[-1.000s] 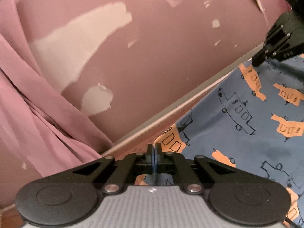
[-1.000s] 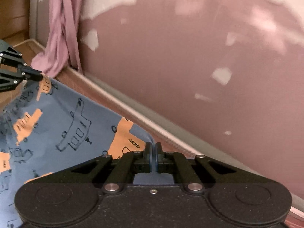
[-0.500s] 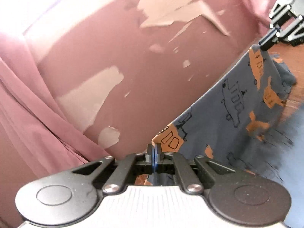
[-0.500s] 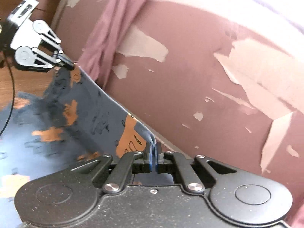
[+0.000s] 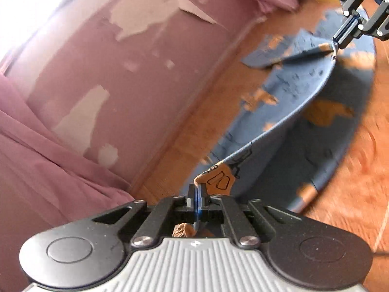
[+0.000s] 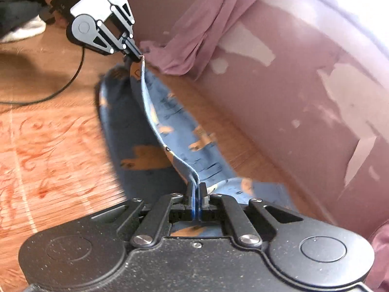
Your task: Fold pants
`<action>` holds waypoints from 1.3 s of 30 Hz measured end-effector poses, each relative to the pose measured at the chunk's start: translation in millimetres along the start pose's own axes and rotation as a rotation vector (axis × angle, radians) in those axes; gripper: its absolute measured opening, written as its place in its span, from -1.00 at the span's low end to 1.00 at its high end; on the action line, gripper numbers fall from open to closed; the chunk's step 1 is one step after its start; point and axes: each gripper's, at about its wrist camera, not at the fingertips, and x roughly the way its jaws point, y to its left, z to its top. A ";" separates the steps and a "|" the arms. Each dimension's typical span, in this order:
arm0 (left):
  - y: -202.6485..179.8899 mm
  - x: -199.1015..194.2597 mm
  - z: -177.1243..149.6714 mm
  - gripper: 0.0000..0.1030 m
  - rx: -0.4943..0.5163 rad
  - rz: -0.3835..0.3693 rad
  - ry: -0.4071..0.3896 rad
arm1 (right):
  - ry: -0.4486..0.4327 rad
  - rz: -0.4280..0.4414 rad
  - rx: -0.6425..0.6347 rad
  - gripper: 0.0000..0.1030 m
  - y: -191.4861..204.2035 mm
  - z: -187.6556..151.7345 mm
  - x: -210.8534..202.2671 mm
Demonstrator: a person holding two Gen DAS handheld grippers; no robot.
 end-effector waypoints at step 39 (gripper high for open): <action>-48.2 -10.0 6.7 -0.55 0.169 -0.115 0.032 | 0.214 0.121 0.503 0.01 -40.6 15.7 39.2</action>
